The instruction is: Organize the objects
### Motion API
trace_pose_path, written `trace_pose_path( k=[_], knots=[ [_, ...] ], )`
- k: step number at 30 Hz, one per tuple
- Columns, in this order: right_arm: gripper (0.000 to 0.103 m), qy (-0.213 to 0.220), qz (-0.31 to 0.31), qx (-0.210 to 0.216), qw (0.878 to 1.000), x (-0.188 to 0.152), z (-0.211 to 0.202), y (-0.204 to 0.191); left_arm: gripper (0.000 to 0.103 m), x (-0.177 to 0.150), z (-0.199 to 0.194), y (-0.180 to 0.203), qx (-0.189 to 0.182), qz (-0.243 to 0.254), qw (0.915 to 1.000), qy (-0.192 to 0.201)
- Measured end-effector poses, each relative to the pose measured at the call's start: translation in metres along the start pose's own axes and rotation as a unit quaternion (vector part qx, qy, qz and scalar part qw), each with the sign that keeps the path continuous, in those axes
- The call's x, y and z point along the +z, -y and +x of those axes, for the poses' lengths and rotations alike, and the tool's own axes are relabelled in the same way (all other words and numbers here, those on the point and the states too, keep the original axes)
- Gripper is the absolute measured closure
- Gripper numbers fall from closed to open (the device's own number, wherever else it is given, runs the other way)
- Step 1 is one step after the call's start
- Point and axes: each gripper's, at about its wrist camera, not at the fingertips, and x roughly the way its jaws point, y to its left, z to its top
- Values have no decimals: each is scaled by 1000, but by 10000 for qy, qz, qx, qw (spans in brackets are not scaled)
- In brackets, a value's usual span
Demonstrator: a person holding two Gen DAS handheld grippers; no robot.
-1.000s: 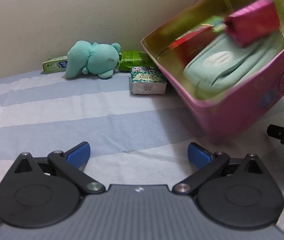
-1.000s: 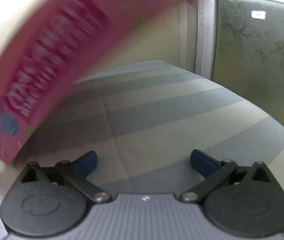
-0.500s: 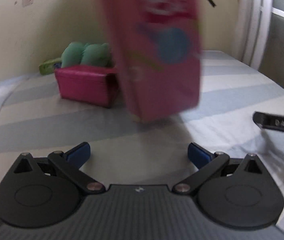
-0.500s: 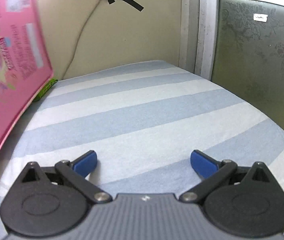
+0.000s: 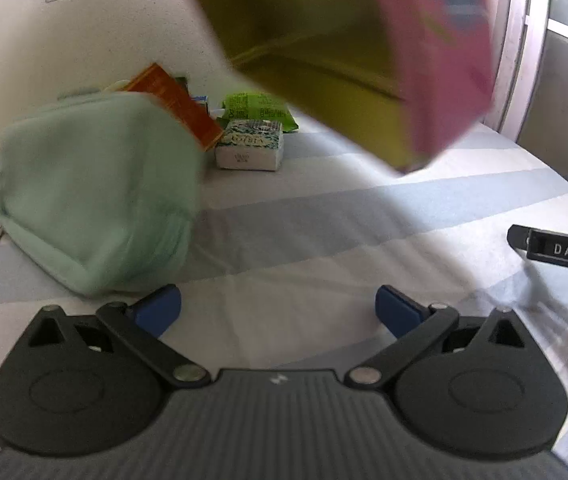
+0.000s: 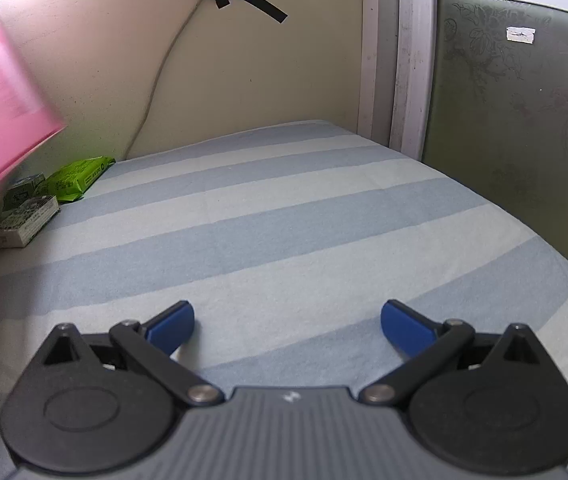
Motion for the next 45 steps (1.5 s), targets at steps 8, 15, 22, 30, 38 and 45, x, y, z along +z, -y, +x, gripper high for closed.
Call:
trace_pose_path(
  k=[8,15,22,30,38,45],
  knots=[
    [0,-1,-5,5,10000,0,0,0,0,-8,-11,4,-54,216,9998,7],
    [0,0,-6,6,10000,0,-1,1,0,-16,-22,5,-5,220,9998,15],
    [0,0,-5,11,10000,0,-2,0,0,-18,-30,-4,-11,220,9998,-13],
    [0,0,-2,7,10000,1,-5,-3,0,-9,-18,-2,14,212,9998,-27],
    [0,-2,-3,11,10000,0,-3,0,0,-14,-23,-3,-13,213,9998,7],
    [0,-1,-3,12,10000,1,-4,0,0,-15,-26,-5,-19,218,9998,16]
  ],
)
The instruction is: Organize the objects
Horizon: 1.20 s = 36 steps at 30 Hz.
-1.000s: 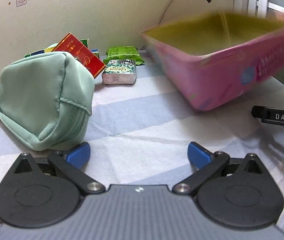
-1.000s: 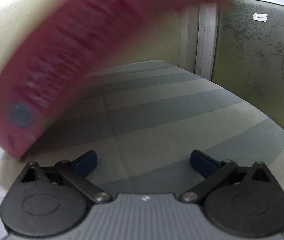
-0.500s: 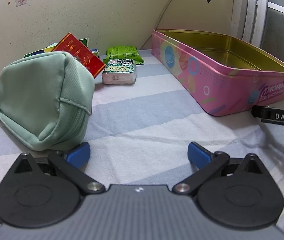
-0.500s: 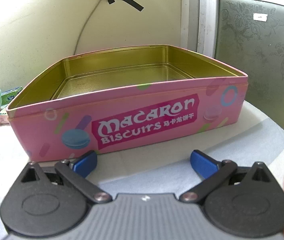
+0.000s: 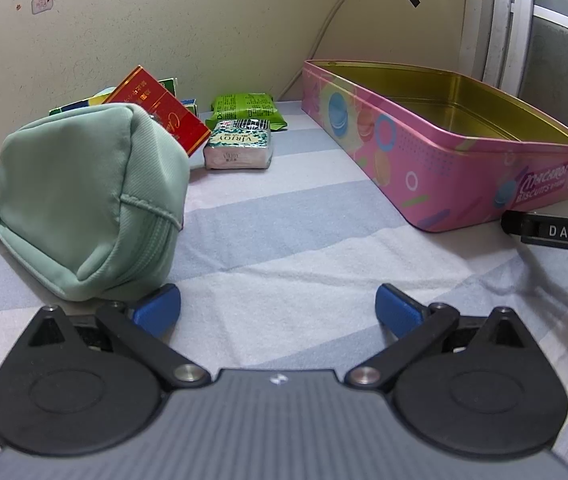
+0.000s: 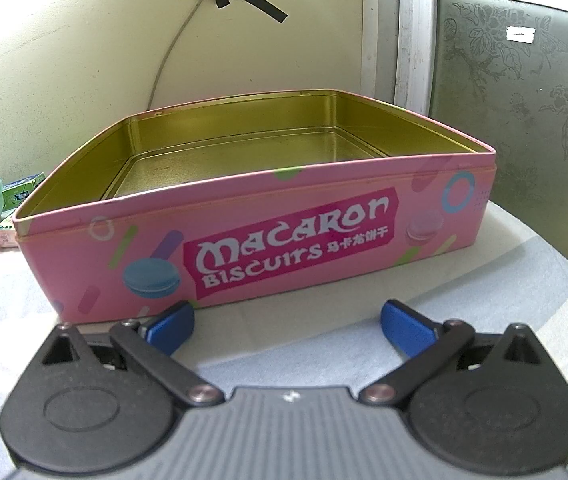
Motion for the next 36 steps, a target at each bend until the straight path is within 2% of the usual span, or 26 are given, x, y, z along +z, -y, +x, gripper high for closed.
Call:
trace_pose_path(
  k=[22,28,30,34,36],
  knots=[
    [0,1,-3,4,10000,0,0,1,0,0,-2,-5,-31,18,10000,-2],
    [0,1,-4,4,10000,0,0,1,0,0,-13,-16,-193,-322,9993,43],
    [0,1,-4,5,10000,0,0,1,0,-4,-26,-24,-211,-453,9986,194],
    [0,2,-4,4,10000,0,0,1,0,-18,-58,-43,-5,-578,9968,558],
    [0,2,-4,5,10000,0,0,1,0,-25,-77,-55,236,-551,9945,854]
  ],
)
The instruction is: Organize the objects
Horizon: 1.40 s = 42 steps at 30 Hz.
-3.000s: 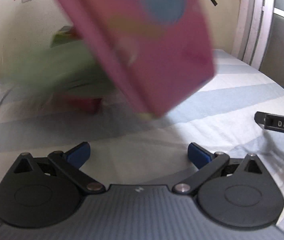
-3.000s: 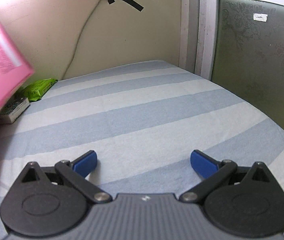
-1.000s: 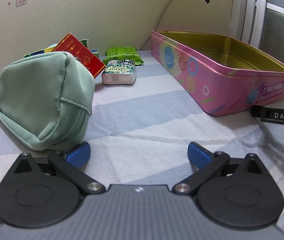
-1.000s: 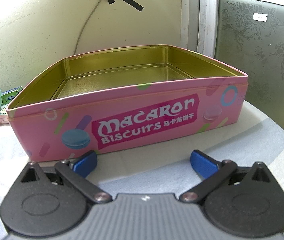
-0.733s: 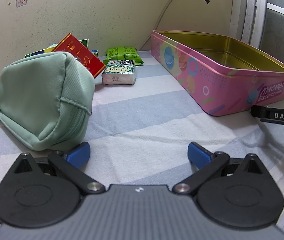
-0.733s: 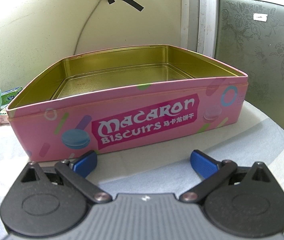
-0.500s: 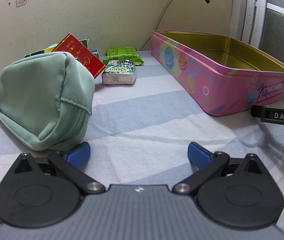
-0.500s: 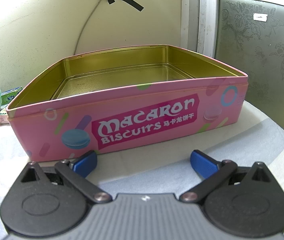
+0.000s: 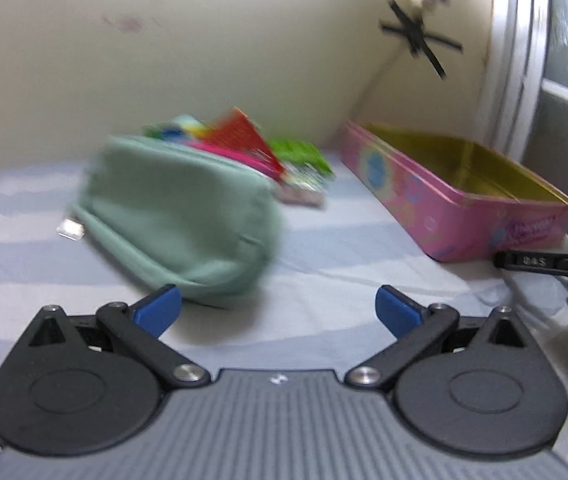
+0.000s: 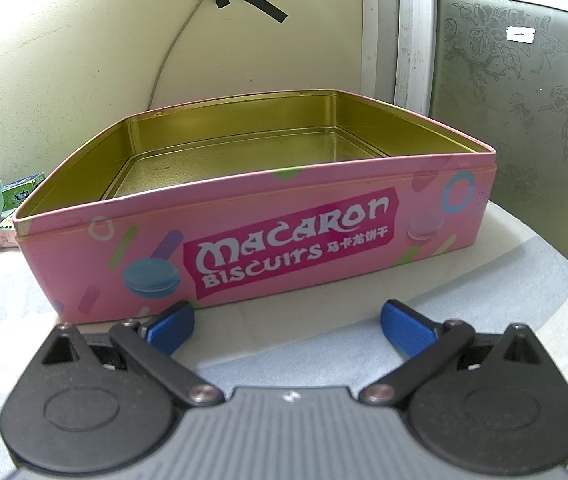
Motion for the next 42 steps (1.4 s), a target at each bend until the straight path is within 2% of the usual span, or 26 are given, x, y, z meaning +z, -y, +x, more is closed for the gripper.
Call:
trace_pose_path(
  k=[2,4,6,7,8,10,11,13,15,17,20,24,25,35,40,42],
  knots=[
    [0,1,-13,-8,10000,0,0,0,0,-4,-15,-18,291,63,9993,233],
    [0,3,-26,6,10000,-1,-1,0,0,-9,-23,-40,559,-4,9982,219],
    [0,2,57,35,10000,-1,0,2,0,-20,-14,-68,839,-237,9961,-137],
    [0,-11,69,181,9998,-1,-3,0,0,-26,-7,-80,1038,-350,9933,-371],
    [0,-27,28,475,9989,-4,-9,-4,0,-34,-1,-90,1243,-474,9894,-578],
    [0,96,128,1215,9925,-21,-29,-16,0,-34,-14,-101,1004,-814,9914,-218],
    [0,144,56,1571,9875,-31,-40,-27,0,-33,-10,-103,1095,-868,9896,-334],
    [0,92,-495,2142,9755,-44,-58,-54,0,-28,-3,-96,1189,-650,9898,-448],
    [0,-59,-880,2387,9671,-52,-68,-80,0,-24,2,-88,1271,-398,9895,-564],
    [0,-93,-1256,2525,9594,-60,-78,-103,0,-23,2,-88,1172,-334,9908,-583],
    [0,-43,-1996,2268,9532,-68,-86,-130,0,-22,3,-91,1045,-224,9922,-637],
    [0,-151,-1847,2317,9550,-64,-82,-124,0,-22,2,-97,895,-92,9938,-647],
    [0,-150,-1876,2286,9552,-64,-82,-125,0,-29,-2,-96,914,-73,9937,-643],
    [0,-122,-1788,2133,9604,-70,-85,-134,0,-27,0,-97,907,-73,9939,-626],
    [0,-142,-1745,2106,9618,-71,-85,-134,0,-27,-1,-96,905,-94,9939,-622],
    [0,-172,-1746,2104,9617,-70,-86,-134,0,-25,-4,-103,791,-237,9950,-566]
  ],
)
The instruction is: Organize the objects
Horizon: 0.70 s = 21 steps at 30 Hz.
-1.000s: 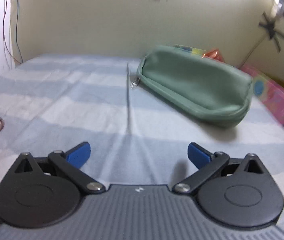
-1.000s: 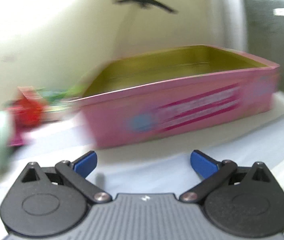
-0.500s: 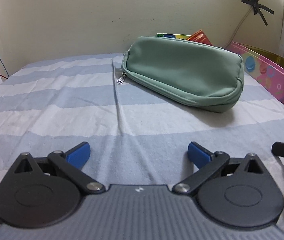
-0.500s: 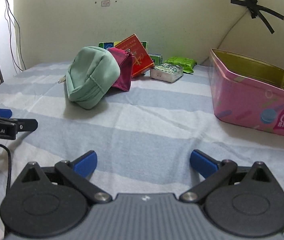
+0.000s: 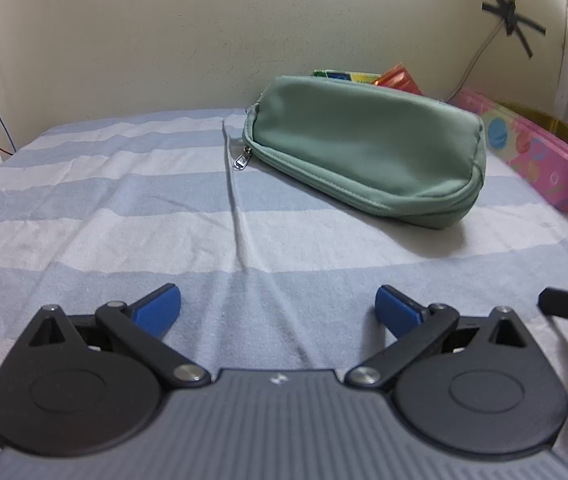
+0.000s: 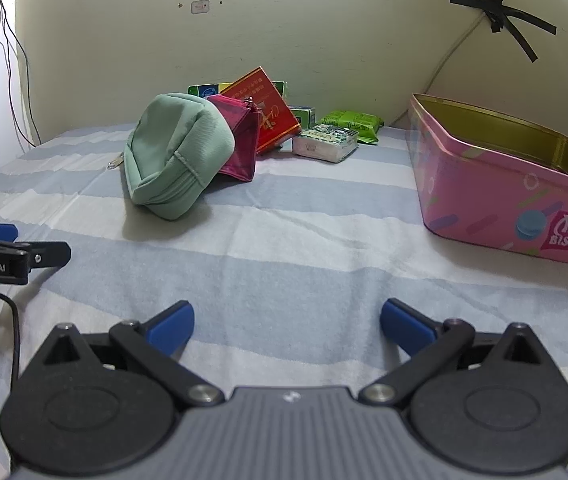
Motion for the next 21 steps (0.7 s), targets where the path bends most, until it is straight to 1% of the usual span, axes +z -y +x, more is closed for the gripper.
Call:
trace_pose_path(
  k=[2,3,4,6,7,8,9,10,11,12,13,15,16,17,18,19,20,21],
  knots=[
    [0,-20,-9,2,10000,1,0,0,0,8,0,-15,17,-262,9996,128],
    [0,-36,-6,2,10000,2,0,0,0,17,-1,-24,75,-333,9990,296],
    [0,-33,40,68,10000,5,1,0,0,28,-2,-35,117,-366,9978,548],
    [2,98,321,576,9978,14,1,4,0,58,-3,-51,274,-386,9931,1076],
    [4,167,472,805,9955,23,2,5,0,74,1,-54,374,-259,9906,1289],
    [9,210,580,1030,9928,34,5,5,0,89,9,-55,431,-21,9877,1505],
    [10,230,639,1208,9904,44,9,4,0,101,21,-54,372,225,9856,1634],
    [11,234,670,1394,9877,55,15,1,0,114,36,-53,288,428,9859,1594],
    [12,235,655,1505,9862,62,22,-2,0,126,53,-52,239,549,9872,1475],
    [15,230,596,1550,9858,70,29,-6,0,134,69,-50,165,600,9885,1378],
    [15,205,563,1538,9863,75,37,-9,0,140,86,-50,-17,626,9899,1273],
    [15,74,663,1550,9857,82,53,-10,0,146,119,-51,-593,458,9936,844],
    [18,-32,791,1582,9842,84,62,-8,0,146,137,-52,-901,209,9944,520],
    [21,-121,881,1632,9826,86,70,-6,0,143,149,-53,-1163,-39,9928,273],
    [30,-209,947,1715,9804,87,78,-5,0,140,157,-53,-1429,-309,9892,121],
    [40,-299,1049,1864,9764,87,85,-3,0,135,161,-52,-1635,-576,9848,68],
    [47,-381,1184,2029,9713,87,90,0,7,132,161,-48,-1888,-743,9792,-21],
    [59,-430,1321,2192,9657,85,93,3,17,129,160,-44,-2218,-789,9718,-118]
  ],
)
